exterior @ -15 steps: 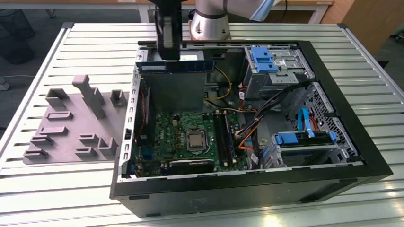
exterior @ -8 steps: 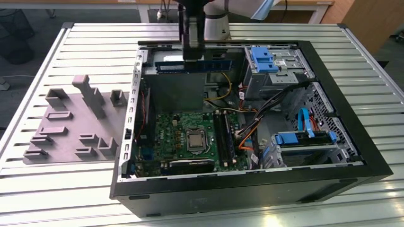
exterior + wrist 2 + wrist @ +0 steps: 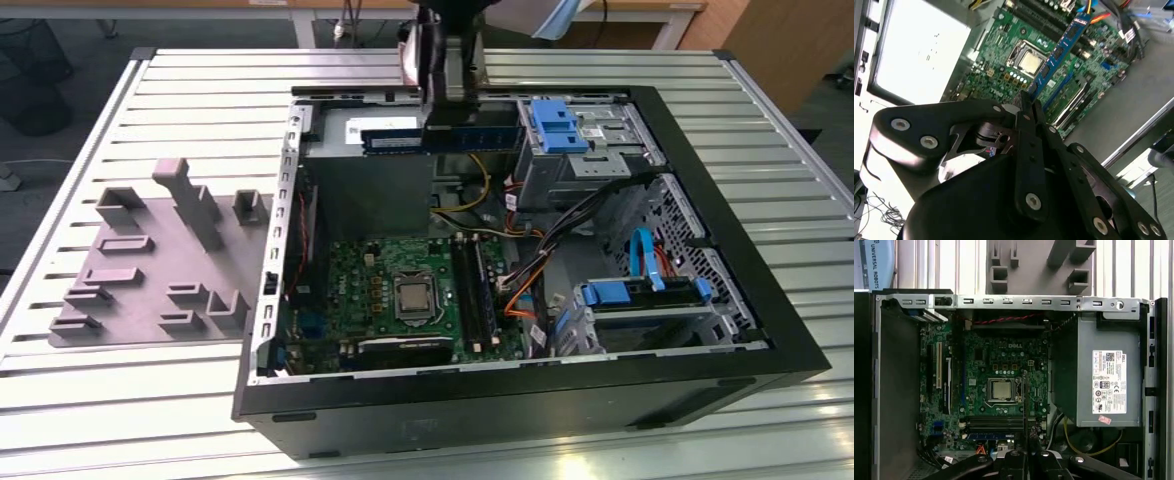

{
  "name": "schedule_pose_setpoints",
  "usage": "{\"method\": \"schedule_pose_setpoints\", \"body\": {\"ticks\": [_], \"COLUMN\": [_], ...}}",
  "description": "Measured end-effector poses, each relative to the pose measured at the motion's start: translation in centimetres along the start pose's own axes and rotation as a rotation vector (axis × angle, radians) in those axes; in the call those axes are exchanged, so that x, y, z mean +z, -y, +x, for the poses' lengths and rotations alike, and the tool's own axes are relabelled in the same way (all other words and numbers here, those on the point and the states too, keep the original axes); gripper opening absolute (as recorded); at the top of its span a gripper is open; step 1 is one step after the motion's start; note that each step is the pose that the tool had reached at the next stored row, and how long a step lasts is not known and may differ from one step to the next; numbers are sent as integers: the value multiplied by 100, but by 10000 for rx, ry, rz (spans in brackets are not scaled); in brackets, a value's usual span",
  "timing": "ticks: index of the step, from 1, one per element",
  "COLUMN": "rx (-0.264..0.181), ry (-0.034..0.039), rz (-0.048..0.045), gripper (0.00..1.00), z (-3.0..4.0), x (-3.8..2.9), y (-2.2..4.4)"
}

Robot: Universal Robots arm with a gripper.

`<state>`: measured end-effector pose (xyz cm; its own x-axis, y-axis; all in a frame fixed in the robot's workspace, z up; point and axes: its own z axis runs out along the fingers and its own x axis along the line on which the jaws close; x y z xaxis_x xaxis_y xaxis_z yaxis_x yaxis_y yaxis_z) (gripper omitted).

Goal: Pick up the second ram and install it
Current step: 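Pick up the second ram and move it above second insertion slot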

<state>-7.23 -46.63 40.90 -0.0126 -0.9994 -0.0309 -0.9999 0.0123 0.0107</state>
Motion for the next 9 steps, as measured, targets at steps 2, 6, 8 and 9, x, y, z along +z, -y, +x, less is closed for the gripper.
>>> {"method": "schedule_pose_setpoints", "body": {"ticks": [2, 6, 8, 9], "rx": [-1, -1, 0, 1], "ry": [0, 0, 0, 0], "rz": [0, 0, 0, 0], "gripper": [14, 14, 14, 14], "z": [-1, -2, -1, -2], "x": [0, 0, 0, 0], "y": [61, 165, 170, 170]}}
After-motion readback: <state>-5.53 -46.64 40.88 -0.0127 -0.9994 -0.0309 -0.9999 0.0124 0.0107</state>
